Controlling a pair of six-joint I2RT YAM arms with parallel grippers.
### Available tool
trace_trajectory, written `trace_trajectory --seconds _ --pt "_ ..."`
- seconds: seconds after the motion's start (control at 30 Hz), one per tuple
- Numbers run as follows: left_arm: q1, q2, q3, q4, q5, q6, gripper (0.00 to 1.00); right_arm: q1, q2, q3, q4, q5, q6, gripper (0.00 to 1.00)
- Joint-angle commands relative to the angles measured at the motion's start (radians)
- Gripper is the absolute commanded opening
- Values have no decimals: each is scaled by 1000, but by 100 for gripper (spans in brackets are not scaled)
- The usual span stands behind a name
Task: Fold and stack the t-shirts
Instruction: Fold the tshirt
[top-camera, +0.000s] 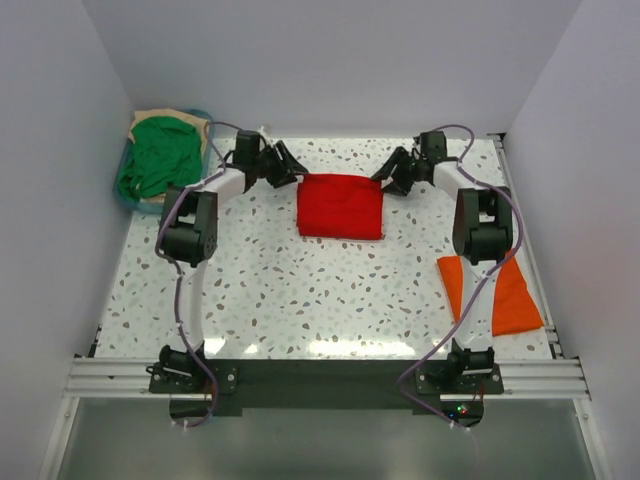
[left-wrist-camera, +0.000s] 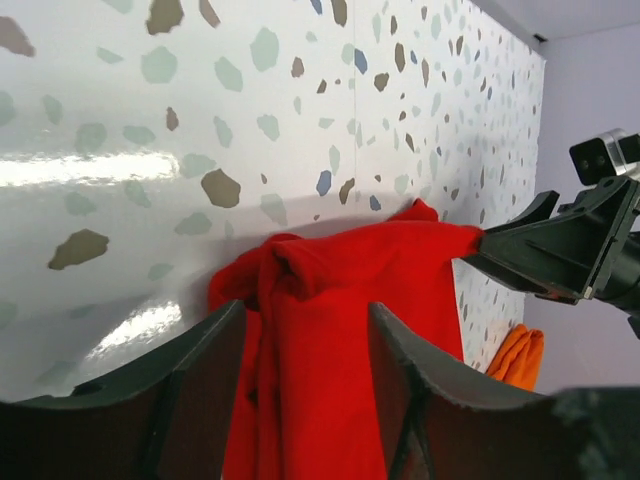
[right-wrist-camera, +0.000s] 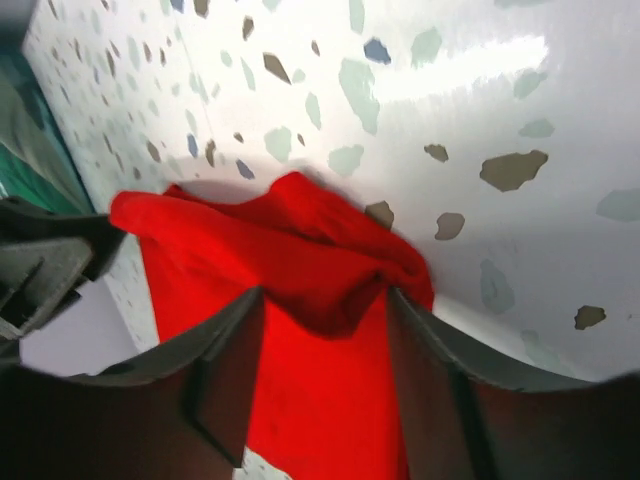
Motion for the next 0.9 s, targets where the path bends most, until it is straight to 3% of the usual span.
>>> trace_trajectory --seconds 0.0,0.1,0.23,0.27,0.33,0.47,0.87 --pt "47 -117 -42 142 19 -6 57 -26 -49 59 64 -4 2 59" --pt "49 -211 -117 119 -42 44 60 -31 -132 12 51 52 -33 63" --pt "8 -324 -240 118 -103 52 52 -20 -264 -119 65 100 -54 63" --pt "-8 -350 -259 112 -129 58 39 0 -316 -181 80 106 -60 63" --pt "-64 -369 -288 76 -177 86 24 29 -362 -272 90 138 -73 63" --pt "-141 -352 -323 52 -220 96 2 120 -408 -363 137 149 -64 61" --pt "-223 -274 -553 69 -300 23 0 180 -348 -602 197 168 -32 45"
